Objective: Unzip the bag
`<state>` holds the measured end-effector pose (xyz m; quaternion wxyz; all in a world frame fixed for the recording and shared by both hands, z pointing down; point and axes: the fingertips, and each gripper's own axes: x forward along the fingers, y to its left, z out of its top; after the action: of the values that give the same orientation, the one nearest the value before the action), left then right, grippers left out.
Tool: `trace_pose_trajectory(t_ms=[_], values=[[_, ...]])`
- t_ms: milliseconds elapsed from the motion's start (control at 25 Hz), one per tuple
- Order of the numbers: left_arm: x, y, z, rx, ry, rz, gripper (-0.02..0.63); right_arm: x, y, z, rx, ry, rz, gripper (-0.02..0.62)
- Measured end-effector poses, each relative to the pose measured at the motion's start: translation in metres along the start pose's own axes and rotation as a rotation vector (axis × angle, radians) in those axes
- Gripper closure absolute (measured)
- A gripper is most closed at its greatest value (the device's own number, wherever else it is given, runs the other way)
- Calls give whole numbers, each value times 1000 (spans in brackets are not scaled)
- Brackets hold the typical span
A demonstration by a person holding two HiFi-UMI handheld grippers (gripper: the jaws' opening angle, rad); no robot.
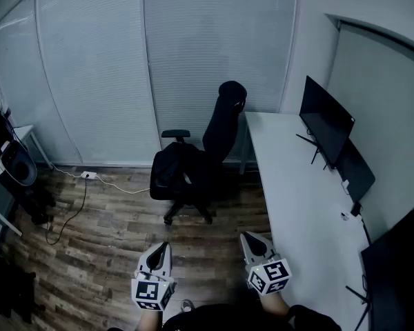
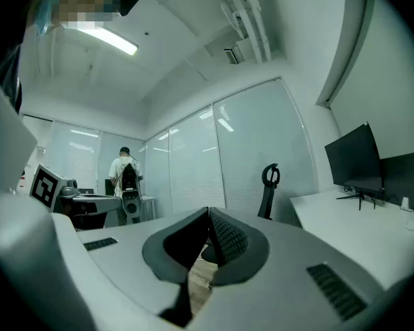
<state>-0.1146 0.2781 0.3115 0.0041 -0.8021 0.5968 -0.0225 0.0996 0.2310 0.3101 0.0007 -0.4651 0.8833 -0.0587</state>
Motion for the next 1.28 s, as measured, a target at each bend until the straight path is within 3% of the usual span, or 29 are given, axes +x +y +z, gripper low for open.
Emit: trace_pose_trajectory(t_ms=[280,440,640,1280], values=[[9,-22,-2,-33,-23,-48,583,-2,-10,-6,45,-3,30,548],[17,-34,-14,-64,4,-75,577,-1,-16,-20,60,26,37,548],[43,-29,-35,-107,49,-111,486,17,-27,-31,76,47,23,546],[177,100,-72,-117,151,-267,474,165,-47,-46,221,46,-150,471]])
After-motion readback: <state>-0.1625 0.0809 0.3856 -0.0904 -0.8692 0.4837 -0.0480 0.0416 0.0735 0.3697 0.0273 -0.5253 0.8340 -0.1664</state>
